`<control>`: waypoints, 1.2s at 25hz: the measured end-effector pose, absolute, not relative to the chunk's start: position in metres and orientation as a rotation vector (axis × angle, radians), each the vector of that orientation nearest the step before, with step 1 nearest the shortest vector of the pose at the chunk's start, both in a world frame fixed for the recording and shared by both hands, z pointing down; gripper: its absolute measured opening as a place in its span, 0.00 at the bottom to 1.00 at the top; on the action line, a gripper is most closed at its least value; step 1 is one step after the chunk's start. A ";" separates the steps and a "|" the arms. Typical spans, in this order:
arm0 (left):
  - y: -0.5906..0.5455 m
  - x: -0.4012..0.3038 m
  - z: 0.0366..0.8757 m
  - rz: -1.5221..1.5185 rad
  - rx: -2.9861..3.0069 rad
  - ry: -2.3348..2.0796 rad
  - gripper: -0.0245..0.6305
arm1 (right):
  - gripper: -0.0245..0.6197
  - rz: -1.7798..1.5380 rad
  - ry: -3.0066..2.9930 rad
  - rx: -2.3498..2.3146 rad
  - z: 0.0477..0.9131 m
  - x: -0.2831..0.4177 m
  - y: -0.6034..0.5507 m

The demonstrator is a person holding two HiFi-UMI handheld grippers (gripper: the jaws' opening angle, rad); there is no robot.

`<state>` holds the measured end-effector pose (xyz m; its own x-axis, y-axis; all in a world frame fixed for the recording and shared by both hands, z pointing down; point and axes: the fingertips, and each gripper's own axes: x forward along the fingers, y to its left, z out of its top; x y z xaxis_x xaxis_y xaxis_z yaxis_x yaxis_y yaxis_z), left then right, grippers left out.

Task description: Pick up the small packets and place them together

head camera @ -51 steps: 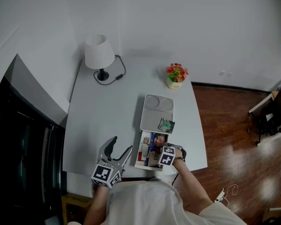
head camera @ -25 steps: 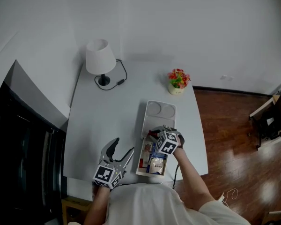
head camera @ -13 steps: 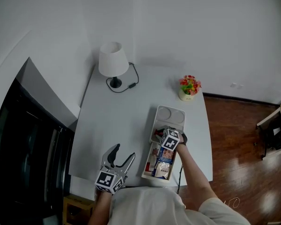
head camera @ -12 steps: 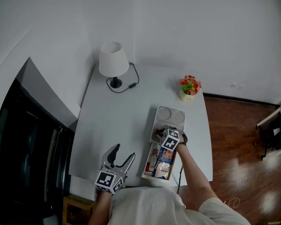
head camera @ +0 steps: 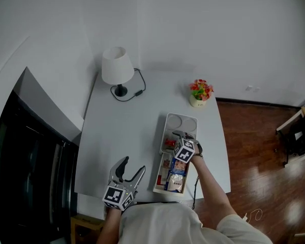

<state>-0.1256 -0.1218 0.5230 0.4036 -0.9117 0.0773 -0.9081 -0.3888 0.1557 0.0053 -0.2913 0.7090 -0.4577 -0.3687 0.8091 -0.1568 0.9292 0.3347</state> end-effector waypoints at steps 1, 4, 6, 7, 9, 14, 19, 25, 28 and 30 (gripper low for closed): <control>-0.122 -0.125 0.522 -0.034 2.485 -1.624 0.49 | 0.68 -0.248 -2.095 0.428 0.696 0.006 -0.292; -0.124 -0.123 0.521 -0.047 2.490 -1.613 0.49 | 0.68 -0.190 -2.323 0.637 0.636 0.003 -0.289; -0.126 -0.121 0.518 -0.050 2.509 -1.601 0.49 | 0.68 -0.141 -2.500 0.777 0.588 0.005 -0.280; -0.127 -0.120 0.516 -0.051 2.522 -1.593 0.49 | 0.68 -0.121 -2.581 0.838 0.565 0.009 -0.274; -0.131 -0.116 0.511 -0.058 2.545 -1.579 0.49 | 0.68 -0.101 -2.719 0.943 0.521 0.018 -0.260; -0.141 -0.099 0.489 -0.087 2.617 -1.537 0.49 | 0.65 -0.238 -2.893 1.271 0.437 0.065 -0.221; -0.146 -0.078 0.460 -0.108 2.715 -1.517 0.49 | 0.64 -0.309 -2.707 1.669 0.418 0.125 -0.191; -0.147 -0.059 0.458 -0.095 2.754 -1.496 0.49 | 0.57 -0.099 -2.598 1.796 0.457 0.151 -0.156; -0.147 -0.051 0.467 -0.010 2.760 -1.525 0.49 | 0.57 -0.097 -2.587 1.754 0.467 0.150 -0.149; -0.149 -0.049 0.471 0.054 2.766 -1.564 0.48 | 0.57 -0.106 -2.575 1.740 0.470 0.152 -0.152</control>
<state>-0.0486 -0.1492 0.4709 0.5154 -0.8569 0.0115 -0.8557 -0.5153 -0.0481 0.1516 -0.1517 0.4701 -0.3736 -0.9275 -0.0115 -0.9253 0.3718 0.0747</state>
